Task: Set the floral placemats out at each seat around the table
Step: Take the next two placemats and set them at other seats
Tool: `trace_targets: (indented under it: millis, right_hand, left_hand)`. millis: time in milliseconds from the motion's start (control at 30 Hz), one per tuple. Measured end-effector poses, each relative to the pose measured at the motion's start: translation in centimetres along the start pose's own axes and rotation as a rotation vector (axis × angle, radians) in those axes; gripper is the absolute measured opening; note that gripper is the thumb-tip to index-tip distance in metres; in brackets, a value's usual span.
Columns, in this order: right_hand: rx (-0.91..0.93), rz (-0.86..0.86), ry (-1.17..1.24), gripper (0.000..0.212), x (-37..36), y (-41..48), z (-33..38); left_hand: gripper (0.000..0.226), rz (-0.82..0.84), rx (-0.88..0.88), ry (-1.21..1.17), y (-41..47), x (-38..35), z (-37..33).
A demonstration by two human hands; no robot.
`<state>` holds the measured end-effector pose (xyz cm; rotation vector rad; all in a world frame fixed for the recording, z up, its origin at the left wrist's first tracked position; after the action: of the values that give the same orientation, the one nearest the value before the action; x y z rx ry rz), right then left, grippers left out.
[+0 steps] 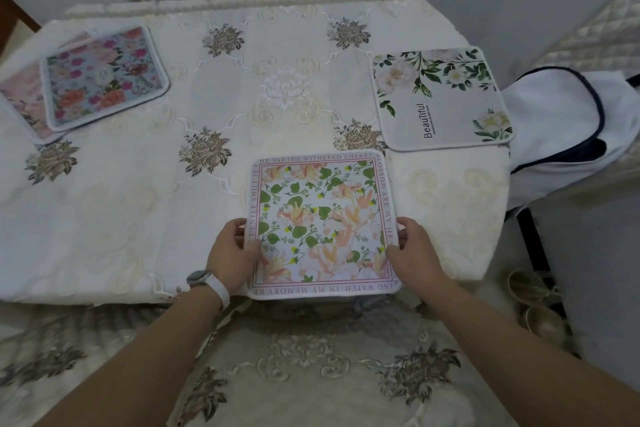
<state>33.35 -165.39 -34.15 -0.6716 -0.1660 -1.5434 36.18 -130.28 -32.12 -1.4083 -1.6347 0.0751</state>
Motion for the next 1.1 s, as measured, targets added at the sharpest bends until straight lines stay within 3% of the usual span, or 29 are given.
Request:
trace_targets:
  millis: [133,267,400,700,967,1100]
  right_hand:
    - [0.108,0.130,-0.262,0.053,-0.3,-1.4,-0.1]
    - [0.238,0.208,-0.399,0.056,-1.1,-2.8,0.8]
    - [0.286,0.290,-0.521,0.071,-2.3,-4.5,0.6]
    - [0.320,0.276,-0.643,0.081,-2.9,-4.6,-0.3]
    - [0.272,0.256,-0.647,0.073,-3.1,-4.2,0.0]
    - [0.253,0.313,-0.712,0.083,-3.4,-4.0,-0.3]
  left_hand:
    - [0.062,-0.015,-0.233,0.323,-2.0,-1.2,0.8]
    - [0.088,-0.032,-0.277,0.534,-2.6,-2.1,2.8]
    - [0.101,-0.046,-0.323,0.590,-3.0,-2.6,3.6]
    - [0.099,-0.046,-0.367,0.546,-2.9,-2.7,3.8]
    - [0.095,-0.063,-0.396,0.516,-3.0,-2.6,3.4]
    - [0.095,-0.058,-0.386,0.507,-2.9,-2.5,3.5]
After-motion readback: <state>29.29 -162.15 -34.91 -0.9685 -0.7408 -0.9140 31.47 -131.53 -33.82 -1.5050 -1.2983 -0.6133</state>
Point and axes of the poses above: each hand's wrist, its own y-axis towards the middle knuckle, its own x-axis out of the back of the hand, z = x × y, the point moved 10 cm from there along y, towards the middle knuckle, and after that the axes turned 14 degrees about x, right-handed, at the moved point
